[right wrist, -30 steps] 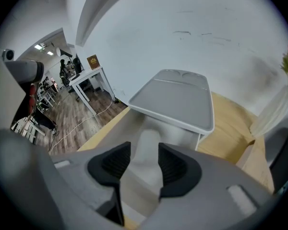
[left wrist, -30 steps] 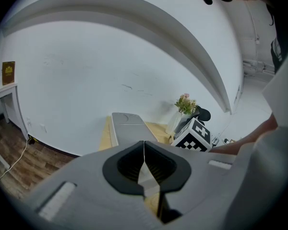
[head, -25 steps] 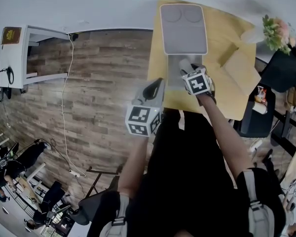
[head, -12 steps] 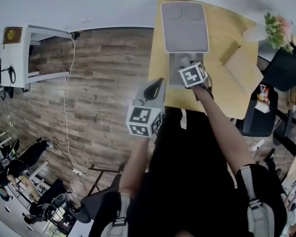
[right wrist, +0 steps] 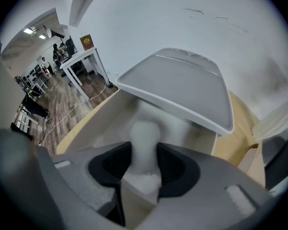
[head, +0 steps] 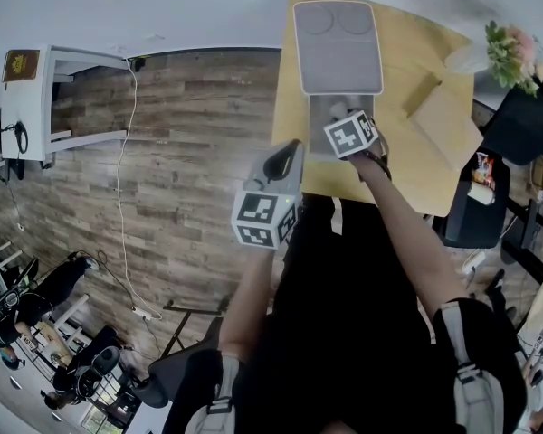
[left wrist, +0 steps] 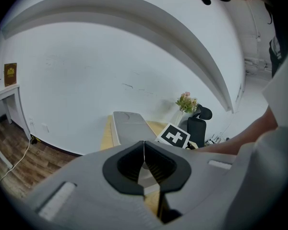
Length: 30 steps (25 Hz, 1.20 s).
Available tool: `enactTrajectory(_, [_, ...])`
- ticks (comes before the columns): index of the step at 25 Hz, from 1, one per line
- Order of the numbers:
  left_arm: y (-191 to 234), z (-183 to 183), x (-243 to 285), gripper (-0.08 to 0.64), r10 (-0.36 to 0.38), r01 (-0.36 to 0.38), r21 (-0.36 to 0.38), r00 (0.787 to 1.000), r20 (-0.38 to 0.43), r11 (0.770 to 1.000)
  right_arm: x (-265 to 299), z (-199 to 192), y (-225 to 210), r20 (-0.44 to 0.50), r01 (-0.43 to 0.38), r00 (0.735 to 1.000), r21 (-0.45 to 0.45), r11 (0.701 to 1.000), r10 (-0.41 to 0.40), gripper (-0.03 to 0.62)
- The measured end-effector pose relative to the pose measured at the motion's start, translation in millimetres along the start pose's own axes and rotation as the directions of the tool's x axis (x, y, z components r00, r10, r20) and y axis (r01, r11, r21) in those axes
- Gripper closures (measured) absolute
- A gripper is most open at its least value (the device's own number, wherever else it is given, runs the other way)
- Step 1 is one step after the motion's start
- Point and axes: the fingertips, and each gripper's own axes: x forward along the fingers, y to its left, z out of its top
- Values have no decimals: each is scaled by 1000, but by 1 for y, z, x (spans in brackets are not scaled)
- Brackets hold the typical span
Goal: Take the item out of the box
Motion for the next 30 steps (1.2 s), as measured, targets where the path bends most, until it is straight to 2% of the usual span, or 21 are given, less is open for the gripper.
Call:
enactTrajectory(10, [0, 6, -7, 548, -2, 2, 10, 1000, 12, 1000, -4, -2, 4, -13, -35, 999, 16, 999, 36, 428])
enactTrajectory(15, [-2, 6, -11, 548, -7, 6, 18, 1000, 16, 1000, -14, 2, 3, 27, -35, 999, 24, 999, 34, 430])
enactTrajectory(20, [-6, 11, -17, 548, -26, 25, 40, 999, 20, 999, -30, -4, 6, 14, -42, 999, 77, 996, 41, 430])
enactTrajectory(24, [-11, 16, -18, 548, -40, 38, 58, 999, 28, 998, -46, 10, 5, 84, -40, 996, 55, 998, 35, 430])
enactTrajectory(30, [-17, 28, -18, 548, -63, 60, 93, 997, 32, 994, -61, 6, 9, 100, -67, 993, 124, 990, 55, 430])
